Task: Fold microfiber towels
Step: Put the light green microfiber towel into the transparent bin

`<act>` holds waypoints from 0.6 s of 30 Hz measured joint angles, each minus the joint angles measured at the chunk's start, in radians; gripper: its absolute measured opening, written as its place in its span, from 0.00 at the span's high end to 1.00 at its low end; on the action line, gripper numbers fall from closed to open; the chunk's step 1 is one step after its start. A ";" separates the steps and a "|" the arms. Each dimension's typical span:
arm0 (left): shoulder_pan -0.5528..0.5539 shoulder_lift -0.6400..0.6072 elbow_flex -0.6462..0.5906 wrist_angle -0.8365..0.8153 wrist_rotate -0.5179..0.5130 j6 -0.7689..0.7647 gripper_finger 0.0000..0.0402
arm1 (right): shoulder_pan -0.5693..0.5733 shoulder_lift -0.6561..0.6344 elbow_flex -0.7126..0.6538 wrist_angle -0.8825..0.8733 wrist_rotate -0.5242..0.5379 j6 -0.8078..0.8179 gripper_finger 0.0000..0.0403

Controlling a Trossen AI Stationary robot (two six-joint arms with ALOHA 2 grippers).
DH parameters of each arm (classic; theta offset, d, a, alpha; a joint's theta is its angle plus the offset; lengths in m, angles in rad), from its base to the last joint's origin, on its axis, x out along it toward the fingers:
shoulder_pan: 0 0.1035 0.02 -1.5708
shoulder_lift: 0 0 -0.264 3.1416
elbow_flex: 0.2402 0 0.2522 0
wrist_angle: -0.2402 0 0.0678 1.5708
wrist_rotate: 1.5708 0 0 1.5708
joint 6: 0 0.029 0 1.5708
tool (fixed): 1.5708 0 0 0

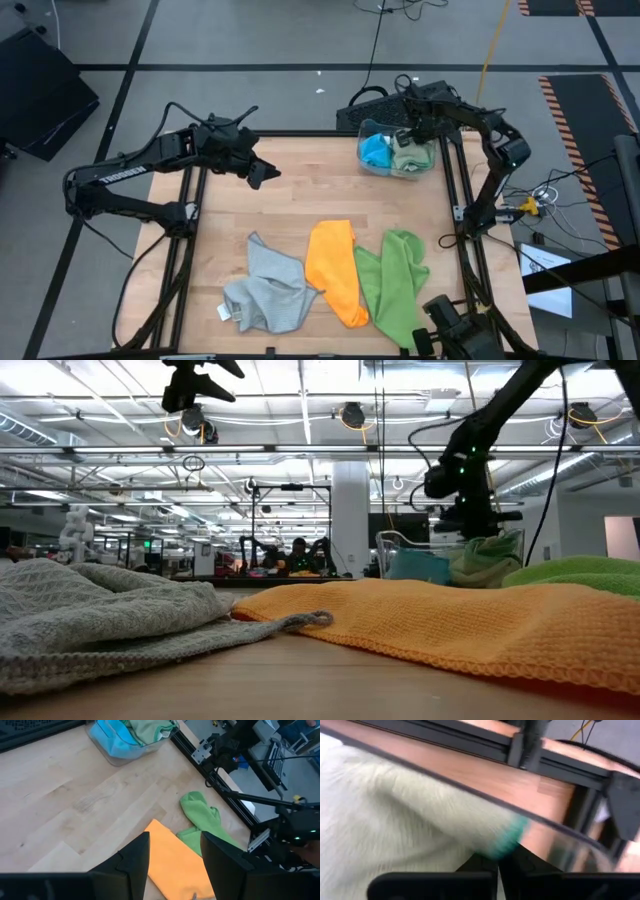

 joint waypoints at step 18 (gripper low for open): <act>0.000 0.000 0.000 0.001 0.017 0.013 0.56 | 0.042 -0.211 -0.012 -0.028 -0.246 0.123 1.00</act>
